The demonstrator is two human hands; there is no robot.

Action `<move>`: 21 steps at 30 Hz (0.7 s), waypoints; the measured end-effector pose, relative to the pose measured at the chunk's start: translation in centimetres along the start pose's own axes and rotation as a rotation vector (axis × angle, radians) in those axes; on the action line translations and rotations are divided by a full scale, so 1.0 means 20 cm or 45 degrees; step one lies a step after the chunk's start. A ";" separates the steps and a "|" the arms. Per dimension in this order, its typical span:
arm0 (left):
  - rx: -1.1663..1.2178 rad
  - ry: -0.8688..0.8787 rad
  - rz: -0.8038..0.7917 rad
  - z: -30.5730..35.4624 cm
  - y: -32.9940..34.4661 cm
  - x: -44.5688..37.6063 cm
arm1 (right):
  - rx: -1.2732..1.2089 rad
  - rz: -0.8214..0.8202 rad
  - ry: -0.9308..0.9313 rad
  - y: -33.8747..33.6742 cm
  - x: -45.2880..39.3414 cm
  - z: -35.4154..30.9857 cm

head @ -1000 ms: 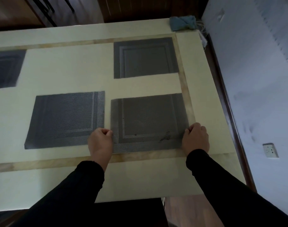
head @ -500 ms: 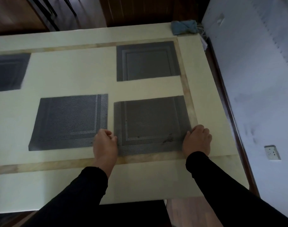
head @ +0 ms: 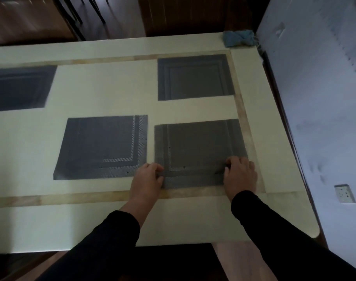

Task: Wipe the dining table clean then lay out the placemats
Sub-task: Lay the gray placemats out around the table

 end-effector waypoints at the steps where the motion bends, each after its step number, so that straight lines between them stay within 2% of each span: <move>1: 0.022 -0.003 0.020 -0.03 -0.02 0.00 | -0.022 0.007 -0.037 -0.01 0.01 -0.04; 6: 0.002 -0.009 0.095 -0.20 -0.19 0.01 | -0.091 0.020 -0.234 -0.02 0.11 -0.33; 14: -0.011 -0.002 0.196 -0.45 -0.54 -0.04 | -0.168 -0.026 -0.337 0.03 0.31 -0.88; 18: -0.019 -0.083 0.217 -0.63 -0.70 -0.09 | -0.255 -0.079 -0.330 0.10 0.38 -1.12; 21: -0.010 -0.225 0.276 -0.78 -0.81 -0.10 | -0.329 -0.144 -0.282 0.15 0.43 -1.27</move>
Point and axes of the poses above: each hand's wrist, its own x-axis away from the middle knuckle, its own y-axis out of the palm, z = x × y, the point moved 3 cm from there along -x, towards the middle knuckle, and after that the axes turned 6 degrees about x, right-handed, at the moved point
